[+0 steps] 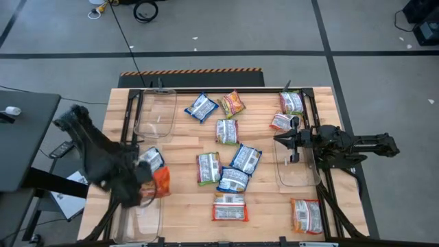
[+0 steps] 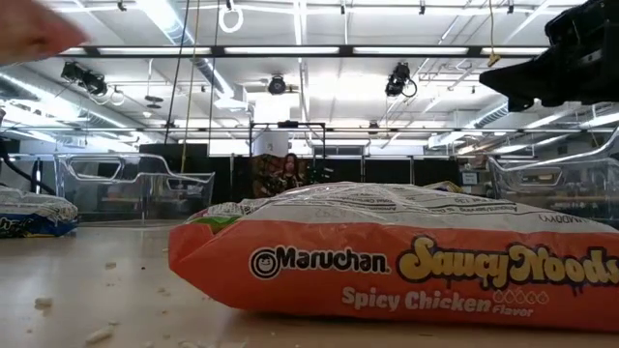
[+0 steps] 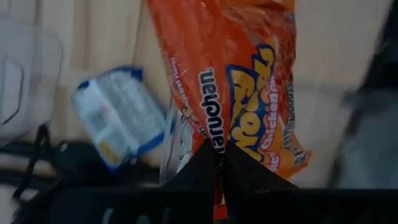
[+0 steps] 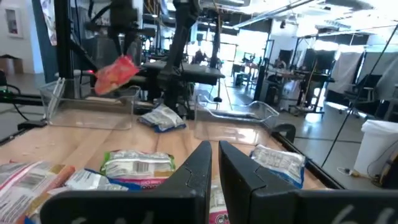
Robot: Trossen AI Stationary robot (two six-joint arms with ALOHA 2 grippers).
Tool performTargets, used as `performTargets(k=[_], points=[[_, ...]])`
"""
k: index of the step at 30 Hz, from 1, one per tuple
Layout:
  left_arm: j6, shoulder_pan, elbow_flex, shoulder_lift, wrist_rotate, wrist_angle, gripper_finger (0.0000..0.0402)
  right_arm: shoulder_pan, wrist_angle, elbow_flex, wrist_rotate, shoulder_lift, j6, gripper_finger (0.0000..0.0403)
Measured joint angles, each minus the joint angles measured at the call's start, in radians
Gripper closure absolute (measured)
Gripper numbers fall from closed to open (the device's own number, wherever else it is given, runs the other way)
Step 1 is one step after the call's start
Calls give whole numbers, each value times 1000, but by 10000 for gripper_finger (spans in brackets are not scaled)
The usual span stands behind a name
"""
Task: Sort Maruchan noodles
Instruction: Put the orange noodle pack into the bottom left transparent bin
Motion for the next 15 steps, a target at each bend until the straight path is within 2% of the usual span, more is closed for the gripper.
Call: performTargets(k=[2,4,8,10,12,15], points=[[-34,-69,-1,46,-12,-51,388,-2,37,0,21,4,-35,367],[-54,-124,-1,74,-49,-53,388,-6,139,0,94,8,-52,367],[-101,-201,-2,118,-124,-50,388,-4,437,2,226,20,169,369],[-81,-225,-14,139,-117,-51,388,9,433,25,279,38,238,375],[-74,-252,-32,148,-87,-50,388,39,381,72,263,89,248,385],[-80,-292,-57,140,-60,-51,388,98,365,166,260,234,283,396]])
